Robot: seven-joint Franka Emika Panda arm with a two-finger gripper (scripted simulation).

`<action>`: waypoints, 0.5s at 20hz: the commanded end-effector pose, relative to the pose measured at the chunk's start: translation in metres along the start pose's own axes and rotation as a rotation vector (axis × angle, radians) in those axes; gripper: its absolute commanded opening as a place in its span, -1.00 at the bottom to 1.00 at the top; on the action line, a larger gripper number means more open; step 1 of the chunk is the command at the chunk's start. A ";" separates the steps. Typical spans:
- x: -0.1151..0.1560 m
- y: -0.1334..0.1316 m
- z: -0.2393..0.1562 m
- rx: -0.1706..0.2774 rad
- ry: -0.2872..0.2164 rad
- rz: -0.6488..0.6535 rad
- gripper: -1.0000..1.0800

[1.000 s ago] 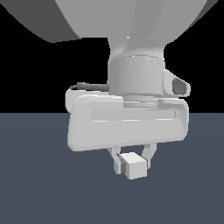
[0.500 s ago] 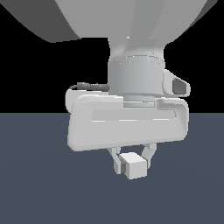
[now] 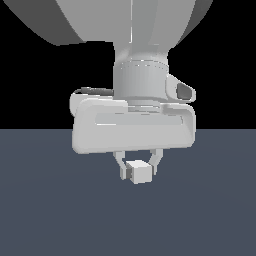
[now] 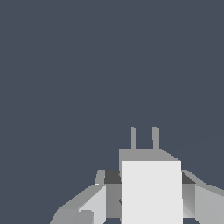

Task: Plug the charger into the wall socket.

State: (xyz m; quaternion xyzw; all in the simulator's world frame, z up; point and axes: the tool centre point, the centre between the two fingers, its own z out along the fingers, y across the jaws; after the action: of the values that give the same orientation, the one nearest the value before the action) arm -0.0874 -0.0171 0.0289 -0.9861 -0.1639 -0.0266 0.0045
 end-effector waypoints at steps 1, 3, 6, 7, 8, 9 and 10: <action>0.015 -0.004 -0.008 0.000 0.001 -0.004 -1.00; 0.029 -0.008 -0.015 0.000 0.001 -0.008 -1.00; 0.052 -0.014 -0.027 0.001 0.001 -0.014 -1.00; 0.061 -0.016 -0.031 0.001 0.001 -0.017 -1.00; 0.069 -0.018 -0.035 0.001 0.001 -0.019 -1.00; 0.076 -0.020 -0.039 0.001 0.001 -0.021 -1.00; 0.083 -0.022 -0.042 0.001 0.001 -0.023 -1.00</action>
State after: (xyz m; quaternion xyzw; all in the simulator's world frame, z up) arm -0.0275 0.0236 0.0691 -0.9844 -0.1739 -0.0273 0.0047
